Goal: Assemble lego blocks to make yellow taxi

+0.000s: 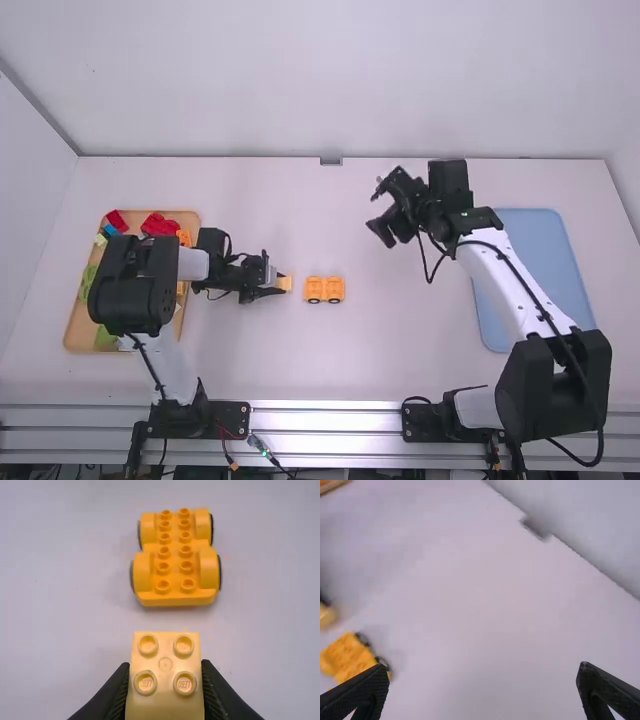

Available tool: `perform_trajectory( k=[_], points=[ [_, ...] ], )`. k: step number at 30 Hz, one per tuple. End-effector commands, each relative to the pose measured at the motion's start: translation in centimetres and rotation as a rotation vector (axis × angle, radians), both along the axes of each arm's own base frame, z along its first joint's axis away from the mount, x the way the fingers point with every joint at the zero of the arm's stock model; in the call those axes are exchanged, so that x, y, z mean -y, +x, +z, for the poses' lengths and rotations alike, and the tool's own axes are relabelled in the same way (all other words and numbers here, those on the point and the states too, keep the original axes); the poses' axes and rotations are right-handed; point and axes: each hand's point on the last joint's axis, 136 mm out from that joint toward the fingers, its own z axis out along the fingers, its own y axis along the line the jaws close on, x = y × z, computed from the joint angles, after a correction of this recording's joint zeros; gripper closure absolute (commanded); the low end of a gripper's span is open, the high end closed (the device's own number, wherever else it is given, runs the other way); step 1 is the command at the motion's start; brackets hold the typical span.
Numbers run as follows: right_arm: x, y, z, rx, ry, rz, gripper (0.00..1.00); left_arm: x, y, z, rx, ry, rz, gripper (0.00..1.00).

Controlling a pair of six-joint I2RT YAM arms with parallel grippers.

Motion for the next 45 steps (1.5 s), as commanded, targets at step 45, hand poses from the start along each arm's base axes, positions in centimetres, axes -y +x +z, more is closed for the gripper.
perform_trajectory(
  k=[45],
  points=[
    [-9.8, -8.2, -19.6, 0.022, 0.159, 0.599, 0.05, 3.5, 0.7, 3.6, -0.079, -0.178, -0.057, 0.98]
  ],
)
